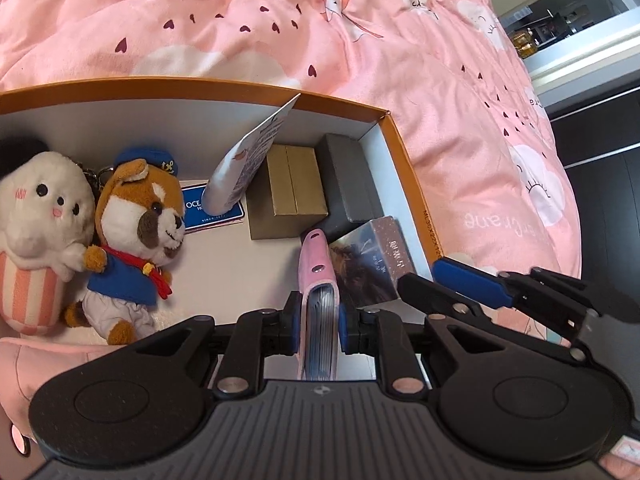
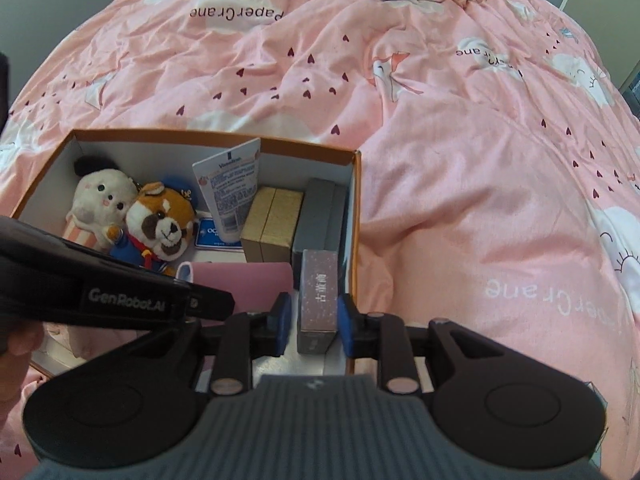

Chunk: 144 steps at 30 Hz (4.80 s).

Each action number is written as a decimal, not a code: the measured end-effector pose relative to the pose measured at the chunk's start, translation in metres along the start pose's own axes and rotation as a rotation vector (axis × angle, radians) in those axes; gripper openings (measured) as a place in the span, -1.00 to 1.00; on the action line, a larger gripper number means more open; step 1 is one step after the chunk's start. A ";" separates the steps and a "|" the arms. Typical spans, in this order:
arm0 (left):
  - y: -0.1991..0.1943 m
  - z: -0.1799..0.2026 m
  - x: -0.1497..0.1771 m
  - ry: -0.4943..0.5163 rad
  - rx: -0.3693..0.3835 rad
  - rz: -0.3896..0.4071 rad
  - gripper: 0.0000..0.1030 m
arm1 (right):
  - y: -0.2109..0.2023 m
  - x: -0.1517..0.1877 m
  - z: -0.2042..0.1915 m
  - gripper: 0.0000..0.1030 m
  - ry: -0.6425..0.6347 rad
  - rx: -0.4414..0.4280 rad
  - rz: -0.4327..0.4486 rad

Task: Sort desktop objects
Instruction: 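Carry the pink case and dark card box into the orange box, then release the pink case and card box inside and lift both tools, then move both tools toward the pink selfie stick and yellow tape measure, then grasp the white charger with the left tool while the right tool grasps the pink selfie stick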

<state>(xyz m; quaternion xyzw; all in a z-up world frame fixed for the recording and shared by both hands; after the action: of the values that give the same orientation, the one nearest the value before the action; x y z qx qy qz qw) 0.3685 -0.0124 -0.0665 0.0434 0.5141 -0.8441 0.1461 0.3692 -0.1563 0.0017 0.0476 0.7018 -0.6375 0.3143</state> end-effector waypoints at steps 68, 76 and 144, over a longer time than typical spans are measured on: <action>-0.090 0.029 0.209 0.570 -0.001 0.339 -0.24 | -0.081 0.254 -0.038 -0.03 0.185 0.031 0.204; -0.058 0.011 0.225 0.560 -0.063 0.241 -0.24 | -0.069 0.260 -0.048 0.11 0.077 0.068 0.167; 0.033 0.024 0.230 0.630 0.023 -0.014 -0.17 | -0.048 0.255 0.012 -0.44 0.226 0.013 0.111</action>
<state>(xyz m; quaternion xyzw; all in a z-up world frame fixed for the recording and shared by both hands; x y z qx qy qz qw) 0.1605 -0.0938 -0.1347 0.3009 0.5247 -0.7959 -0.0267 0.1476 -0.2611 -0.0845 0.1602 0.7249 -0.6141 0.2676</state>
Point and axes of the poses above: each gripper's, at about its wrist camera, not at the fingertips, and y roughly the way its jaws point, z to its right, x to its underside, the point moved 1 cm from there along y, roughly the way its jaws point, and after that the axes turned 6 degrees about z, right-handed, at the moved point
